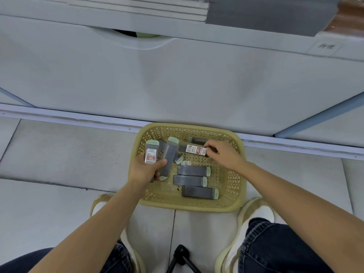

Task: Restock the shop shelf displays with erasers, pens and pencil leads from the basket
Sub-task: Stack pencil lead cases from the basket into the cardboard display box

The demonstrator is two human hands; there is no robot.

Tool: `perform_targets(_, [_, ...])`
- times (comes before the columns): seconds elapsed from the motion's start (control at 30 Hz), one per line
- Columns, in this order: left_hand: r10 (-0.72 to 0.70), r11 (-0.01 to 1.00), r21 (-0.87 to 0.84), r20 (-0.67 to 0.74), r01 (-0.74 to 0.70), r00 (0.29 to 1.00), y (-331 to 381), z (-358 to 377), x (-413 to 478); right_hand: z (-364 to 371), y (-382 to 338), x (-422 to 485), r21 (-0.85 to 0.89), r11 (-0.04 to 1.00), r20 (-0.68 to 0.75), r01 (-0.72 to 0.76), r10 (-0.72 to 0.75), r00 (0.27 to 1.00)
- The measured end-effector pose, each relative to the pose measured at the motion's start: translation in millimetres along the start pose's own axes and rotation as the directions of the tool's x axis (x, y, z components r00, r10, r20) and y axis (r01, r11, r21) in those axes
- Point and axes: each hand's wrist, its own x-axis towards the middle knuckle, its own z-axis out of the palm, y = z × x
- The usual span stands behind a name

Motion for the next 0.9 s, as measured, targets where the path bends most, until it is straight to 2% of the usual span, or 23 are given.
perform_targets(0.1, [0.06,0.998,0.002,-0.025,-0.06,0.998,17.4,-1.6,-6.2,-35.6,-19.6,-5.6,-0.009,0.997,-0.011,0.077,-0.077,0.997])
perform_targets(0.23, [0.159,0.987,0.026,0.013,-0.16,0.987,47.8,1.3,-22.3,-85.3,-54.6,-16.6,0.143,0.977,0.156,0.158,-0.18,0.971])
perform_targets(0.3, [0.201,0.978,0.044,0.077,-0.204,0.977,64.1,4.5,-33.7,-104.2,-73.4,-23.4,0.163,0.967,0.179,0.194,-0.222,0.958])
perform_targets(0.37, [0.228,0.97,0.045,0.16,-0.238,0.96,79.6,7.4,-46.0,-118.8,-90.0,-30.7,0.184,0.955,0.14,0.231,-0.258,0.956])
perform_targets(0.47, [0.266,0.961,0.013,0.239,-0.277,0.934,98.8,10.9,-66.3,-132.9,-106.7,-43.3,0.267,0.924,-0.011,0.273,-0.281,0.96])
perform_targets(0.53, [0.3,0.954,-0.061,0.251,-0.294,0.92,109.2,11.3,-78.2,-138.5,-113.0,-51.8,0.401,0.87,-0.107,0.285,-0.265,0.958])
perform_targets(0.6, [0.321,0.947,-0.113,0.265,-0.302,0.909,118.8,9.6,-89.3,-142.1,-118.1,-62.4,0.57,0.768,-0.167,0.293,-0.241,0.956])
perform_targets(0.7, [0.311,0.944,-0.22,0.343,-0.246,0.886,130.0,9.7,-105.8,-142.9,-126.6,-79.0,0.77,0.583,-0.108,0.259,-0.281,0.954])
perform_targets(0.8, [0.26,0.952,-0.261,0.409,-0.161,0.875,135.6,13.4,-122.3,-134.8,-140.2,-91.7,0.845,0.487,-0.056,0.223,-0.334,0.941])
perform_targets(0.9, [0.214,0.954,-0.29,0.469,-0.079,0.857,137.7,14.2,-134.1,-131.1,-150.5,-98.8,0.864,0.458,-0.043,0.209,-0.346,0.937])
